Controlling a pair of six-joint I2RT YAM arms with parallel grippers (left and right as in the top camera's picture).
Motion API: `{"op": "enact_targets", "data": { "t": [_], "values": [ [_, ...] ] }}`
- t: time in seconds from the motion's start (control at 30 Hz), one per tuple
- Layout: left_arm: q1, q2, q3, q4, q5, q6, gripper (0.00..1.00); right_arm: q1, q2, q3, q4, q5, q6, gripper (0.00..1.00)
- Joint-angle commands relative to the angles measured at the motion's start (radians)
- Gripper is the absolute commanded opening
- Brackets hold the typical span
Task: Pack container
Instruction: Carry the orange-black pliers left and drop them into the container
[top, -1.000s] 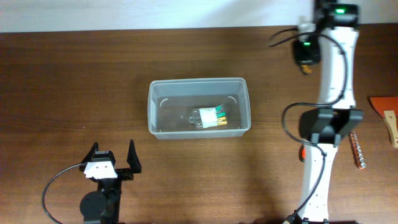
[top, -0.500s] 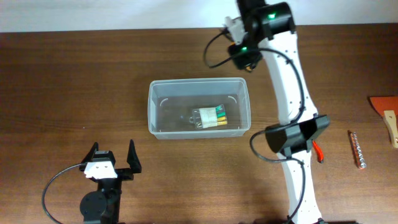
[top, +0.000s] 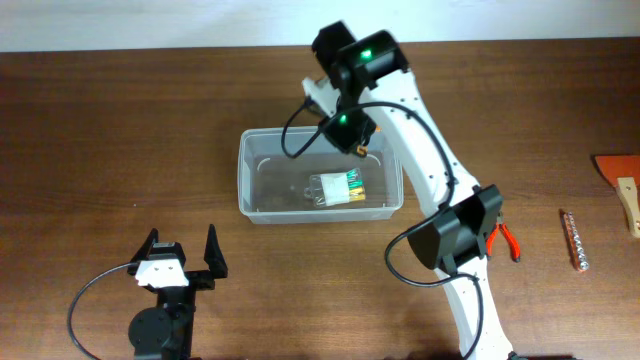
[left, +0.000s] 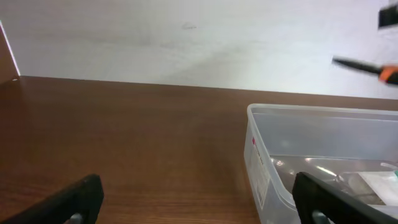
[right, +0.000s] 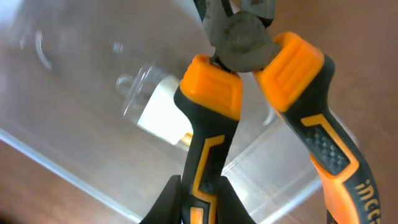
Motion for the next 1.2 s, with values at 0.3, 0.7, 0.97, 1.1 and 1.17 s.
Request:
{"op": "enact_targets", "data": {
  "t": [0.3,0.7,0.97,1.1,1.17],
  "values": [
    [-0.004,-0.006,-0.003,-0.005,-0.002,-0.002,0.99,0.031,-0.035,-0.178,0.069,-0.018,-0.077,0.14],
    [-0.004,-0.006,-0.003,-0.005,-0.003,-0.002,0.99,0.031,-0.035,-0.355,0.144,-0.017,-0.078,0.14],
    [-0.004,-0.006,-0.003,-0.005,-0.002,-0.002,0.99,0.031,-0.035,-0.429,0.196,-0.016,-0.085,0.2],
    [-0.004,-0.006,-0.003,-0.005,-0.002,-0.002,0.99,0.031,-0.035,-0.43,0.201,-0.016,-0.085,0.24],
    [-0.004,-0.006,-0.003,-0.005,-0.002,-0.002,0.99,0.031,-0.035,-0.43,0.201,-0.012,-0.085,0.24]
  ]
}}
